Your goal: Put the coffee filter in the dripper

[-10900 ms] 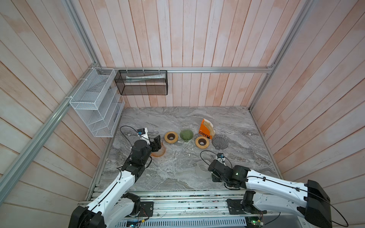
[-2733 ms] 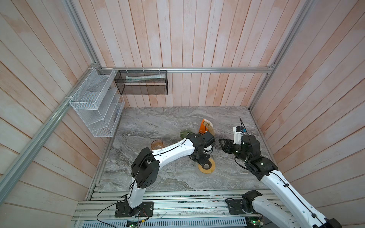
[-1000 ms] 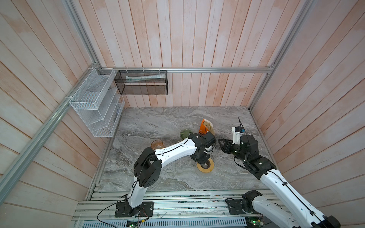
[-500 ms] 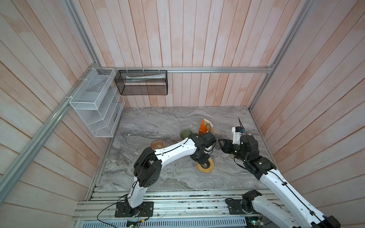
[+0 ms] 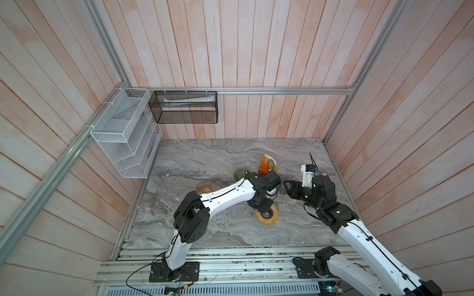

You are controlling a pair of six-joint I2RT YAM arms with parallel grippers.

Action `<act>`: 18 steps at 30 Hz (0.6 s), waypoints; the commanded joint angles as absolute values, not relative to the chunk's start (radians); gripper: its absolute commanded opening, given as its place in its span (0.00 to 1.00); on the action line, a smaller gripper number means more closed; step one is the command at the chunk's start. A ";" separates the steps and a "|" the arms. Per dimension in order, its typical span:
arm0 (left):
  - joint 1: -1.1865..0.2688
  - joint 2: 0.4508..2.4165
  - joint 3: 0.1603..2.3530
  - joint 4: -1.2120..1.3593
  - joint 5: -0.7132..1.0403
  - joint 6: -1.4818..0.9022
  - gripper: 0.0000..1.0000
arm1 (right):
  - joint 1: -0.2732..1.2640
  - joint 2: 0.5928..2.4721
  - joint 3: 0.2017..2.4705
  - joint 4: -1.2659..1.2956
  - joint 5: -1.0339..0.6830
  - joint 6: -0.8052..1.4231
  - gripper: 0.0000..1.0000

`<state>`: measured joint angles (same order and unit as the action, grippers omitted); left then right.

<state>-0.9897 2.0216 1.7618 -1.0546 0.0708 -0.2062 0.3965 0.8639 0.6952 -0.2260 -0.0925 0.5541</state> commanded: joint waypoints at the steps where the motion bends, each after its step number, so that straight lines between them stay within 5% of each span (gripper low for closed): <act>1: -0.994 2.005 1.790 -1.035 0.075 -0.207 0.43 | 0.391 0.863 0.676 -0.213 -0.097 0.565 0.42; 18: -0.994 1.960 1.827 -1.026 -0.001 -0.215 0.44 | 0.387 0.848 0.674 -0.212 -0.090 0.563 0.45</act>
